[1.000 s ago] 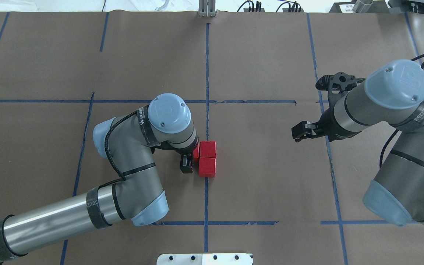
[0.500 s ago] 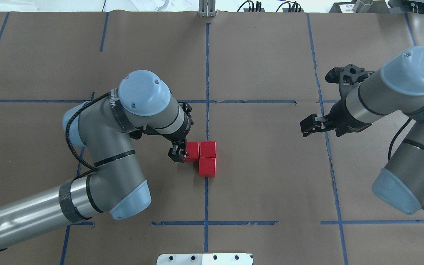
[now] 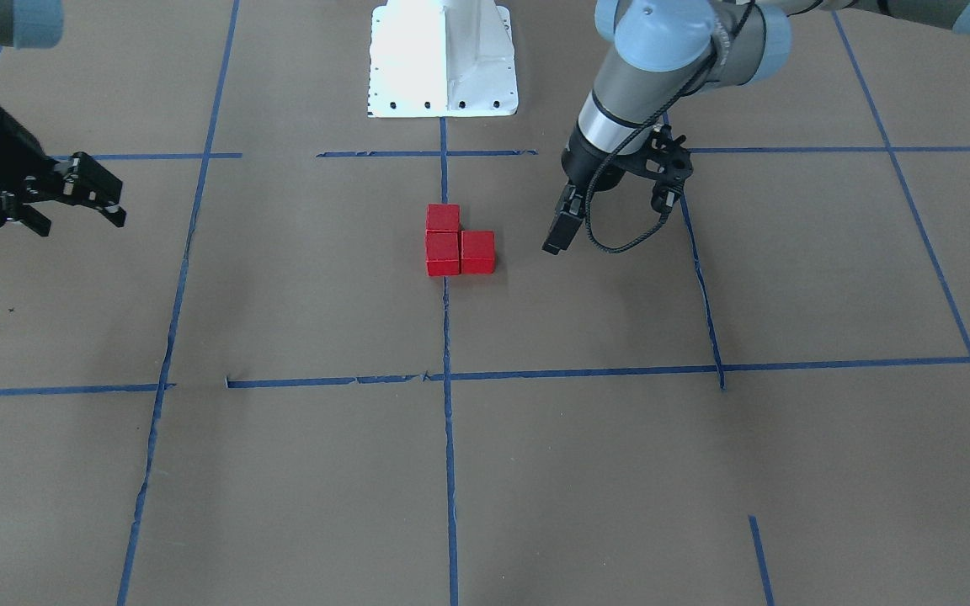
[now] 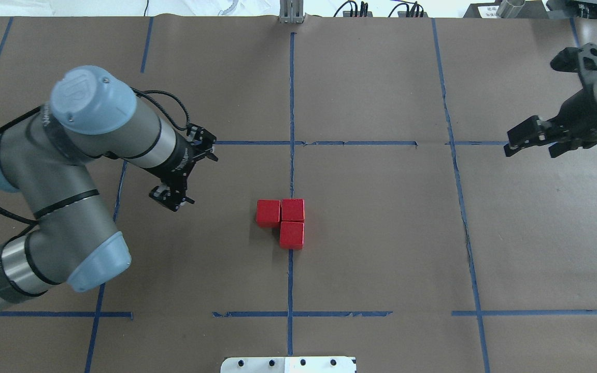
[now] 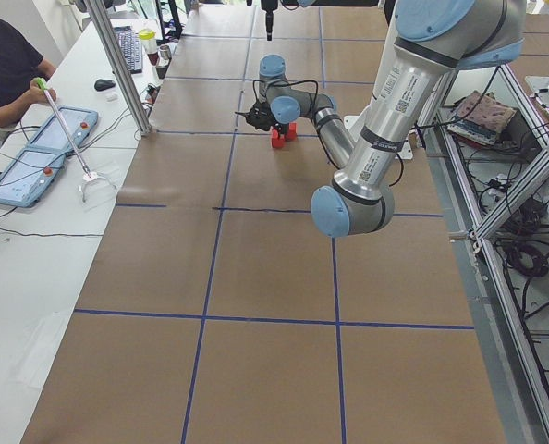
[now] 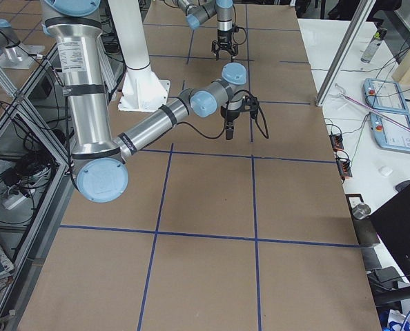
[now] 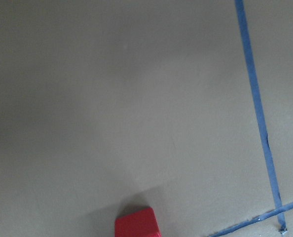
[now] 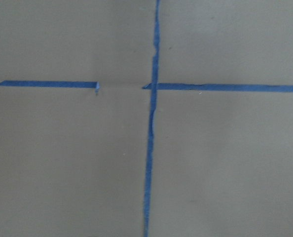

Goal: Form red blocks into L shape at center

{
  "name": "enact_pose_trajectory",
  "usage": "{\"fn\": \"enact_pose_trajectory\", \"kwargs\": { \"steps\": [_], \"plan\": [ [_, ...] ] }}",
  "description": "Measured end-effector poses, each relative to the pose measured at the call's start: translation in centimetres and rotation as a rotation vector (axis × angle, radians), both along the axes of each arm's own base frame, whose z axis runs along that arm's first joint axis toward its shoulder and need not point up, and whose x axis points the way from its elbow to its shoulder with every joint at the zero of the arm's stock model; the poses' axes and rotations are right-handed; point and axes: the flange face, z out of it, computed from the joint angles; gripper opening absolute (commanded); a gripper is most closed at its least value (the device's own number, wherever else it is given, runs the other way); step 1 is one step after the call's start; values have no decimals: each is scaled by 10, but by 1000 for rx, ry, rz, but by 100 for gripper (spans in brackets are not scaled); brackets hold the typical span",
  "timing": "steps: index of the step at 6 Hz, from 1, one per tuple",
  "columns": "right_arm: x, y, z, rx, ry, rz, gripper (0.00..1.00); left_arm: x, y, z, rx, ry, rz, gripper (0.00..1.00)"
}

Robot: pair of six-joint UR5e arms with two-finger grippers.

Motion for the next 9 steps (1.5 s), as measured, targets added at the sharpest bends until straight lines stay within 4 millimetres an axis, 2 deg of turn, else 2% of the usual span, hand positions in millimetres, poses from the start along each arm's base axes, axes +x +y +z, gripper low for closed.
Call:
{"fn": "enact_pose_trajectory", "kwargs": {
  "steps": [1,2,4,5,6,7,8,9],
  "plan": [
    [43,-11,38,20,6,-16,99,-42,1,41,106,-48,82,100],
    [79,-19,73,42,20,-27,99,-91,3,89,221,-110,181,100],
    [143,-29,135,78,50,-36,99,-198,-10,182,457,-218,413,100],
    [159,-30,147,87,55,-35,99,-254,-16,223,539,-225,506,100],
    [165,-30,152,89,57,-33,99,-316,-19,267,633,-245,584,100],
    [167,-28,154,88,58,-32,99,-368,-18,305,715,-276,650,100],
    [168,-26,158,83,58,-32,99,-407,-17,336,767,-299,693,100],
    [168,-24,160,79,60,-32,100,-431,-17,350,793,-313,705,100]
  ]
}}
